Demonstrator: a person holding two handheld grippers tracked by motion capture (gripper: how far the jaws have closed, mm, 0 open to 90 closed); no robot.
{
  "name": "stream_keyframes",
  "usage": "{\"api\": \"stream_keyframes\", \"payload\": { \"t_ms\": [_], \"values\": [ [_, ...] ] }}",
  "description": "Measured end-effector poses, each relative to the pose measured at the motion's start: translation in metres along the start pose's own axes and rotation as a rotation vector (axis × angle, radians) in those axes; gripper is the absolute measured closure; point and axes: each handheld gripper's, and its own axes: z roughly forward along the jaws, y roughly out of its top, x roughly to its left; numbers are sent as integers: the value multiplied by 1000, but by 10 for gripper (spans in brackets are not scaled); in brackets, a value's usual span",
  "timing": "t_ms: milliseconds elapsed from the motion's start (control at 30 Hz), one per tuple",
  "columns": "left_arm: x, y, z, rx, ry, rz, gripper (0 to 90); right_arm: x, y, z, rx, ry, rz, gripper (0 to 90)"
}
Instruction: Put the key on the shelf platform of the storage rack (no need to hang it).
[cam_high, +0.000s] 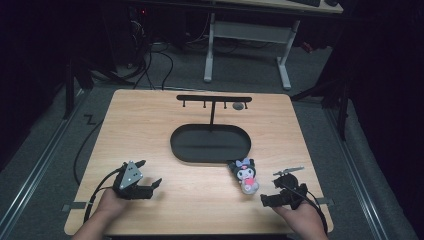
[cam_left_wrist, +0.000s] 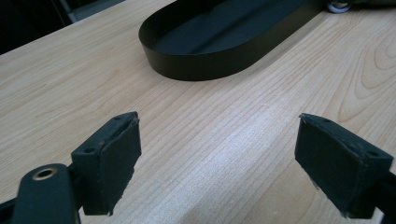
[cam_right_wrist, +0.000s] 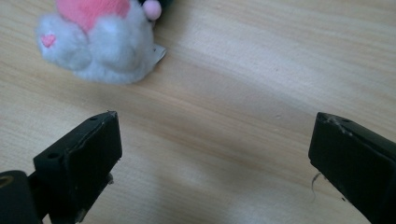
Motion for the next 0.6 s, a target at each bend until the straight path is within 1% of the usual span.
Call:
{"api": "stream_keyframes", "payload": {
  "t_ms": [33,133,167,200,233,267,300,333,467,500,600],
  "values": [
    [0,0,0,0,0,0,154,2,1,0,15,0,-2,29],
    [-1,0,0,1,1,9,154,7,5,1,72,1,-42,36],
    [-1,0,0,1,1,9,154,7,5,1,72,1,-42,36],
    [-1,0,0,4,1,11,154,10,7,2,111,4,-60,51],
    [-1,0,0,4,1,11,154,11,8,2,136,8,-74,56],
    [-1,0,0,4,1,10,154,12,9,3,158,10,-101,67],
    [-1,0,0,5,1,10,154,15,10,4,170,5,-124,80],
    [-1,0,0,3,0,8,154,17,11,4,183,3,-129,83],
    [-1,0,1,4,0,8,154,20,16,2,191,0,-133,103],
    [-1,0,1,5,0,9,154,20,17,2,185,8,-133,103],
    [-1,0,1,5,2,10,154,22,20,0,197,13,-130,104]
  ]
}}
